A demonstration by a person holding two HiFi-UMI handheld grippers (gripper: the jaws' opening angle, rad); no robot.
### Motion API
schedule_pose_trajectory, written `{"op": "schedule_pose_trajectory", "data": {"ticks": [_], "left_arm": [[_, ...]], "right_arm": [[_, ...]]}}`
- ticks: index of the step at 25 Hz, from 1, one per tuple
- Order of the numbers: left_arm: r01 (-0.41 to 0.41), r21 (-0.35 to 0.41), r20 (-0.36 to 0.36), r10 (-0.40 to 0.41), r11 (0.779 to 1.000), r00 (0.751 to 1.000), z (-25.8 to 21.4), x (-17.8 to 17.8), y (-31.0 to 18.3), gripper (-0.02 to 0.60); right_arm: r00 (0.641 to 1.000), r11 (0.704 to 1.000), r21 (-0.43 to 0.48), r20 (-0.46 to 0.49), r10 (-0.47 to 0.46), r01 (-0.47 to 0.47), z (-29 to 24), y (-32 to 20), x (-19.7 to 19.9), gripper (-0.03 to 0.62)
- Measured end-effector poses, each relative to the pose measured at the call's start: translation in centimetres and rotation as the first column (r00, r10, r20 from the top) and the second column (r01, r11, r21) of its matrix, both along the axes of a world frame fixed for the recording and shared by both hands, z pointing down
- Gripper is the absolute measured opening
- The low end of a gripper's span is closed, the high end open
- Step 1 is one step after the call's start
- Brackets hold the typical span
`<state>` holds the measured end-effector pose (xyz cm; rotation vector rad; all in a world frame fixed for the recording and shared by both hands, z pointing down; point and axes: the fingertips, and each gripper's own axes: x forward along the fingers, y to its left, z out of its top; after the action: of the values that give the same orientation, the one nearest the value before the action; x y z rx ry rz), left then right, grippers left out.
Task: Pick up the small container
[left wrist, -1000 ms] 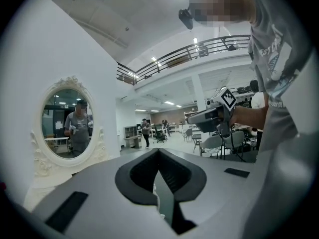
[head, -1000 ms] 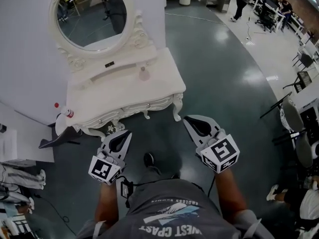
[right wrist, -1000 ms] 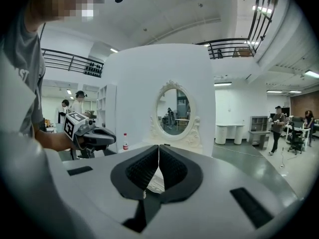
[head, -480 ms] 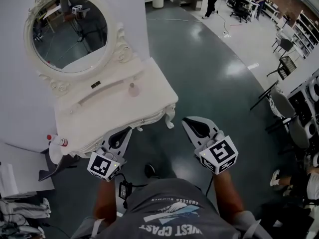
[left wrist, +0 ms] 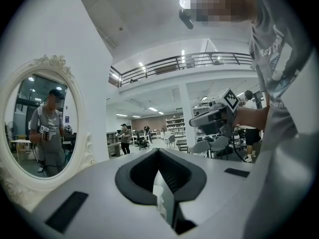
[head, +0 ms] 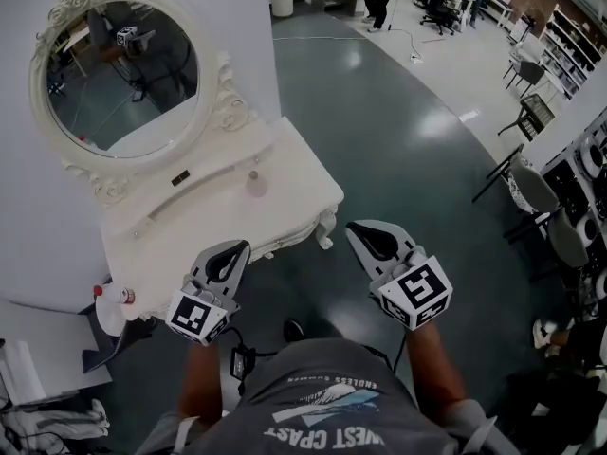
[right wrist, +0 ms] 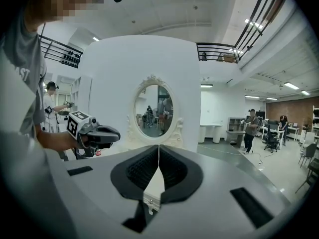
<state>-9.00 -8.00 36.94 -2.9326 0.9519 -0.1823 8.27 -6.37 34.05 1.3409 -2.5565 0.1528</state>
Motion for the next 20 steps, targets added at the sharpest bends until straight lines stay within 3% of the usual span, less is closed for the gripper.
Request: {"op": "schedule_pose_trajectory", "data": {"ticks": [11, 20], "left_arm": [[0.027, 0.000, -0.036, -0.027, 1.000, 0.999, 0.3, -4.4, -2.7, 0.015], [0.116, -0.023, -0.040, -0.117, 0.993, 0.992, 1.3, -7.5, -4.0, 0.015]], "right_arm": [[0.999, 1.000, 0.005, -0.038, -0.012, 0.012, -0.5, -3.5, -3.8, 0.026], [0.994, 0.995, -0.018, -0.050, -0.101, 0.100, 0.5, -6.8, -6.7, 0.027]]}}
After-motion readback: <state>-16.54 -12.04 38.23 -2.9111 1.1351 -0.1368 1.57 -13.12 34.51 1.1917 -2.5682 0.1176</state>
